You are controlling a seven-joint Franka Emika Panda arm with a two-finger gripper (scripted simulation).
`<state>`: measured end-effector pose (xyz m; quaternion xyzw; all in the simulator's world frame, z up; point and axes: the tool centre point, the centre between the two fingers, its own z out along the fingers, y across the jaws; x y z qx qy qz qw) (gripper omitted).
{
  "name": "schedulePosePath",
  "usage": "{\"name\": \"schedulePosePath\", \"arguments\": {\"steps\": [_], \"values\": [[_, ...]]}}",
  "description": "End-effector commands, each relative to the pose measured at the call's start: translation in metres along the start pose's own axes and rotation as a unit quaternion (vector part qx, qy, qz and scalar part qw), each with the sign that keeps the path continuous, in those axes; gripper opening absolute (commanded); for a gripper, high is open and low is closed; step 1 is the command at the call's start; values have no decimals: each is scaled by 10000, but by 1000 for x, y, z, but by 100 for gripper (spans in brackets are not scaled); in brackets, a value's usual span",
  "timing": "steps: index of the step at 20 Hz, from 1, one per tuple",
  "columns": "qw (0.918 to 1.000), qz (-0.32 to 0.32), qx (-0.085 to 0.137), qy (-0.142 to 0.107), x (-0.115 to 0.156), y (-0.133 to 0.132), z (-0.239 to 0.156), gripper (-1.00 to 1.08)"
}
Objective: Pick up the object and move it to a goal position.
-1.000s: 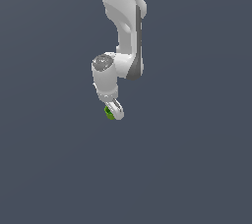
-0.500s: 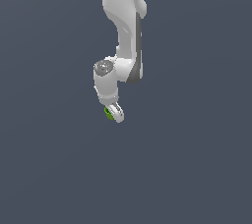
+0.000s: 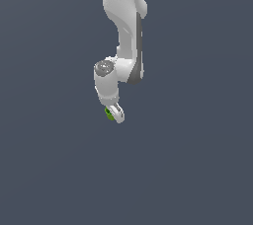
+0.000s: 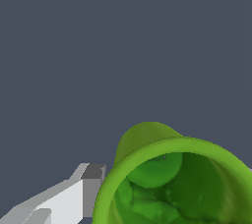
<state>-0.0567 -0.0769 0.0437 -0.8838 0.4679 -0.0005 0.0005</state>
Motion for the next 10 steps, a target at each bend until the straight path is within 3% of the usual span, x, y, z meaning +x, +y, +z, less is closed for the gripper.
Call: {"name": "schedulePosePath", "arguments": {"steps": [1, 10], "values": [[10000, 1, 1, 1, 0, -1, -2, -100], [10000, 3, -4, 5, -2, -30, -31, -100]]}}
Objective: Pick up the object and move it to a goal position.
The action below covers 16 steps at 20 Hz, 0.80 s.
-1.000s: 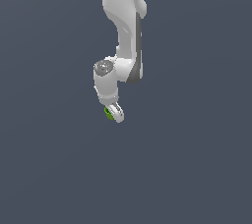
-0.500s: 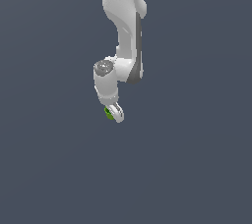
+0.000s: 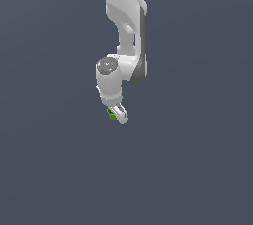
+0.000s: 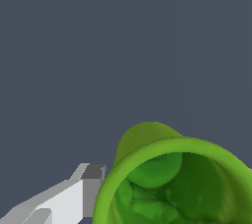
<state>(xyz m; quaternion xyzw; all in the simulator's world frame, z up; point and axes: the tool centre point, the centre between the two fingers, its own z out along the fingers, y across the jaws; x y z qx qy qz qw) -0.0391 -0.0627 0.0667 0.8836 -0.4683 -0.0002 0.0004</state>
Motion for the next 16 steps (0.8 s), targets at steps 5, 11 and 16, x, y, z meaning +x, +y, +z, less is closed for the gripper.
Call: {"name": "schedulePosePath", "arguments": {"steps": [5, 11, 16], "values": [[10000, 0, 2, 11, -3, -36, -37, -100], [10000, 1, -1, 13, -6, -78, -79, -100], [10000, 1, -1, 13, -8, -111, -112, -100]]}}
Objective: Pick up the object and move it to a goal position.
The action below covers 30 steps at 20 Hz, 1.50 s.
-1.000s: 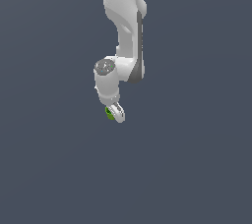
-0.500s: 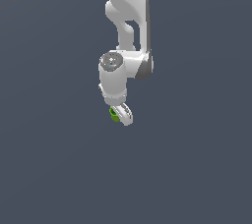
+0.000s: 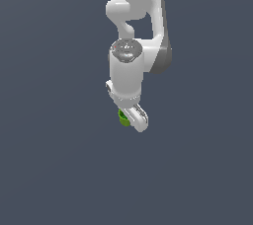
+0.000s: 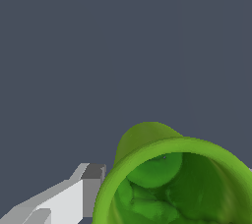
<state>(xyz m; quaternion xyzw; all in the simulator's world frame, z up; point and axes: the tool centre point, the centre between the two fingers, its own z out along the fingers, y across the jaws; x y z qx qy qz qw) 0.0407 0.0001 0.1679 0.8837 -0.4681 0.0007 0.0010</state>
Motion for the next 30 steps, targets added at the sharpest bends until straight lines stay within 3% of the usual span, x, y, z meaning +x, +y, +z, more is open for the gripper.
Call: {"name": "schedulePosePath", "arguments": {"steps": [1, 16, 30], "values": [[10000, 4, 1, 2, -1, -16, -16, -100], [10000, 1, 3, -7, -3, -86, -83, -100], [10000, 0, 5, -10, -3, -110, -104, -100]]}}
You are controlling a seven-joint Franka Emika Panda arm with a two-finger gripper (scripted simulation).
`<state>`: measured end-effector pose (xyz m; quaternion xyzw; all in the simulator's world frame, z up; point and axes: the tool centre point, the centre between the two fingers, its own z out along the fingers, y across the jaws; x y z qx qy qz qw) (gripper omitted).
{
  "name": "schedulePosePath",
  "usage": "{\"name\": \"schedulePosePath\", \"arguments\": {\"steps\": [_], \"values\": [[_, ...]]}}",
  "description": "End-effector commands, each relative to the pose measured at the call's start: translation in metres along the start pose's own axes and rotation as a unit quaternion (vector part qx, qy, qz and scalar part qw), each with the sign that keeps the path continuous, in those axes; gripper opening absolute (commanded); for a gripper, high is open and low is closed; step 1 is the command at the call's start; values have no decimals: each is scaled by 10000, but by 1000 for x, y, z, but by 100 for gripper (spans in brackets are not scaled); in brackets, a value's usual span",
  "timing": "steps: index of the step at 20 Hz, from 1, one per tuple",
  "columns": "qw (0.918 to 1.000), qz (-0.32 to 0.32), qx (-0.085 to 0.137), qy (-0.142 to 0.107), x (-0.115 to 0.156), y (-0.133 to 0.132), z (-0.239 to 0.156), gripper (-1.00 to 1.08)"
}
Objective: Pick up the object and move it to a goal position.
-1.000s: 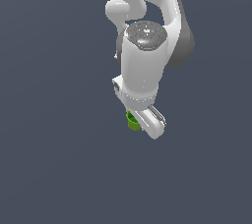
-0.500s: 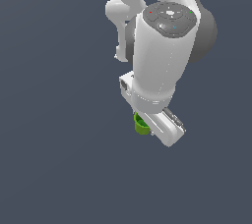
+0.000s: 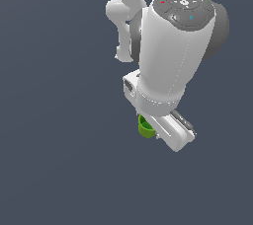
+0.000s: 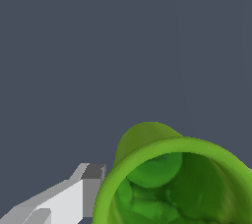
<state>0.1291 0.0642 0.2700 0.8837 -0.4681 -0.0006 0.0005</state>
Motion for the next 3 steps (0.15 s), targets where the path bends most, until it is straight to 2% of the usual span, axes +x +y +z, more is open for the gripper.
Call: {"name": "schedulePosePath", "arguments": {"steps": [1, 3], "values": [[10000, 1, 7, 4, 0, -2, -2, -100], [10000, 1, 7, 4, 0, -2, -3, -100]]}}
